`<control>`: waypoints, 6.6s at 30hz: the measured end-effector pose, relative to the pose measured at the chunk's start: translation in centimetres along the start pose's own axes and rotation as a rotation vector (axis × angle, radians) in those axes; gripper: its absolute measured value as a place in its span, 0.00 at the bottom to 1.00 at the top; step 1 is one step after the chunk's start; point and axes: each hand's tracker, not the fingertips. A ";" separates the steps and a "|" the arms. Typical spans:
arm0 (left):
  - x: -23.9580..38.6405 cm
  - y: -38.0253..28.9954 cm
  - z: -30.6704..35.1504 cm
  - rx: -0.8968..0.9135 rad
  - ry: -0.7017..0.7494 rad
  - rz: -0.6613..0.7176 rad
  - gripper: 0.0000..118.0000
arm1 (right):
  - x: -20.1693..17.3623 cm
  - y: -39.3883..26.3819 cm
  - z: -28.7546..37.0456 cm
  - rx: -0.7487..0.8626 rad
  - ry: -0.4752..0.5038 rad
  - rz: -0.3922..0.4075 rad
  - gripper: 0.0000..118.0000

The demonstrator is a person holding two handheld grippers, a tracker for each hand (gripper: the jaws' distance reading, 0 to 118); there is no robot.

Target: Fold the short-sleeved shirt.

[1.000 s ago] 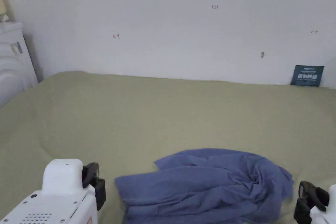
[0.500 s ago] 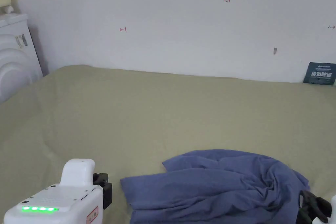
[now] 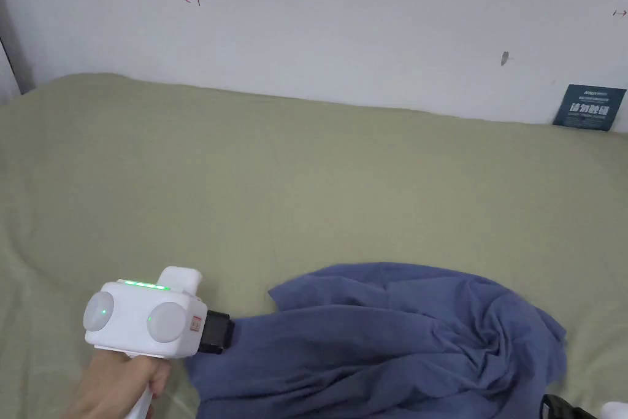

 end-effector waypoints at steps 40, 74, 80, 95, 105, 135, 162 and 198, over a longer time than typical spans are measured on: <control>0.0 0.9 5.8 0.061 -0.081 0.075 0.01 | 11.8 9.1 -19.6 -0.332 -0.027 -0.052 0.05; -3.2 24.4 34.0 0.610 0.244 0.084 0.01 | 12.7 40.7 -2.9 0.228 -0.127 -0.048 0.05; -1.8 29.2 29.6 0.662 0.302 0.093 0.01 | 11.4 43.3 -9.8 0.234 -0.172 -0.001 0.05; -1.1 26.1 6.6 0.408 0.315 0.056 0.01 | 10.2 28.6 -27.6 -0.030 -0.169 0.044 0.05; -0.4 17.0 5.3 0.330 0.265 0.056 0.01 | 11.4 19.8 -26.8 -0.115 -0.122 0.024 0.05; -4.8 -15.2 11.4 0.132 0.027 0.169 0.01 | 17.2 -7.3 -2.3 -0.315 -0.078 -0.134 0.05; -8.6 -15.4 12.5 0.181 -0.091 0.085 0.84 | 1.2 -6.1 3.1 -0.141 0.124 0.013 0.00; -5.8 -13.6 9.2 0.106 -0.133 0.121 0.00 | 7.3 8.7 -27.6 -0.515 0.098 0.271 0.90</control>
